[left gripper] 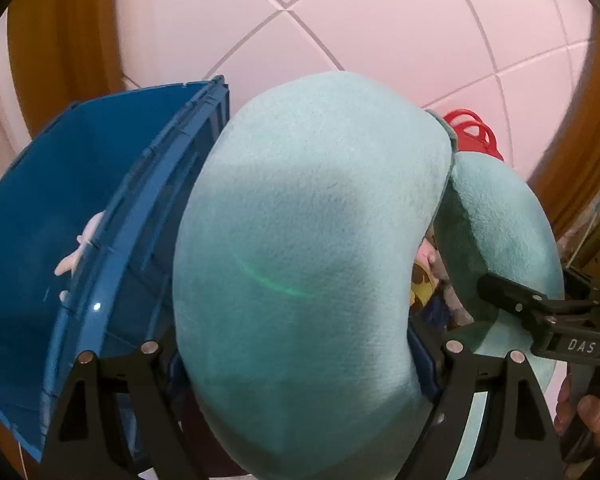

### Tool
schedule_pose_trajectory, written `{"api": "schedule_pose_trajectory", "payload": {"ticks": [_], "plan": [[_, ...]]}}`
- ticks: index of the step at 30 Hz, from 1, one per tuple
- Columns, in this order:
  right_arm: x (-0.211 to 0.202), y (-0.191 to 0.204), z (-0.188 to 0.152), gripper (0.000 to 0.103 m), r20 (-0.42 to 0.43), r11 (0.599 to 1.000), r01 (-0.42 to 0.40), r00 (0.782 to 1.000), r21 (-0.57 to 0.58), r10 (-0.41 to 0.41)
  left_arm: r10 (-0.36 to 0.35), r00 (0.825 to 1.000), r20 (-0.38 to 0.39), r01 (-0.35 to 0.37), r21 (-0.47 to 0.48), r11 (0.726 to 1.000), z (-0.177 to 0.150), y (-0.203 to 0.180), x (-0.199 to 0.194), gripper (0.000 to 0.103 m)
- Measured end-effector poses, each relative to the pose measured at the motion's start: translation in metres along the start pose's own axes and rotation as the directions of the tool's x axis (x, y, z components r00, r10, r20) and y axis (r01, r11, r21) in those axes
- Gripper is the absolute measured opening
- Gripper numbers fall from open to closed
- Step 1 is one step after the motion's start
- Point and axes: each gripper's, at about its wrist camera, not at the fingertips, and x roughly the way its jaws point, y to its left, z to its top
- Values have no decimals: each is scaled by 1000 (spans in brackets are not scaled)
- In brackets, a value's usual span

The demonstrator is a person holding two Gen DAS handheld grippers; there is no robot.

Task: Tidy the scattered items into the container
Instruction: 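Lift the teal neck pillow with both grippers and carry it over the crate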

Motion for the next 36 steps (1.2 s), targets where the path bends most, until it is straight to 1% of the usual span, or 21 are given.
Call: {"api": "schedule_pose_trajectory", "payload": {"ticks": [3, 6, 10, 12, 15, 19, 21, 22, 23, 25, 28, 30, 32, 33, 36], "plan": [[-5, 9, 17, 99, -4, 1000, -25, 1000, -16, 25, 21, 1000, 6, -21, -17, 1000, 18, 8, -10, 85], [-13, 26, 40, 99, 3, 998, -54, 999, -35, 55, 37, 999, 21, -37, -43, 998, 38, 25, -25, 85], [-23, 68, 81, 99, 20, 994, -73, 997, -85, 75, 52, 997, 49, -48, -86, 995, 66, 64, -49, 85], [-24, 91, 97, 99, 25, 990, -87, 996, -107, 90, 71, 996, 63, -64, -103, 993, 81, 91, -60, 85], [-16, 137, 124, 99, 39, 983, -112, 992, -147, 119, 111, 991, 69, -102, -119, 988, 102, 138, -70, 85], [18, 205, 156, 98, 29, 969, -171, 983, -176, 179, 178, 982, 61, -168, -133, 977, 128, 210, -72, 85], [41, 239, 170, 98, 13, 962, -202, 978, -183, 208, 201, 979, 42, -193, -144, 970, 140, 254, -64, 85], [57, 261, 177, 98, 3, 958, -212, 976, -191, 217, 205, 978, 35, -197, -148, 969, 143, 266, -60, 85], [68, 274, 181, 98, -6, 957, -215, 976, -196, 218, 208, 978, 24, -202, -150, 968, 145, 284, -53, 85], [94, 303, 191, 97, -29, 956, -208, 978, -207, 206, 205, 979, -5, -203, -157, 967, 151, 314, -35, 85], [130, 334, 201, 97, -59, 960, -177, 984, -217, 169, 187, 981, -55, -194, -173, 966, 158, 349, 0, 85], [153, 346, 207, 97, -81, 963, -159, 986, -219, 144, 161, 983, -90, -175, -185, 967, 162, 366, 25, 85], [172, 351, 210, 97, -99, 967, -143, 987, -211, 124, 126, 985, -114, -147, -193, 970, 168, 387, 44, 85], [180, 350, 211, 97, -106, 968, -137, 987, -208, 117, 117, 985, -124, -140, -195, 971, 169, 392, 53, 85], [204, 353, 216, 97, -129, 973, -107, 988, -205, 82, 97, 980, -176, -133, -206, 969, 177, 405, 81, 89]]}}
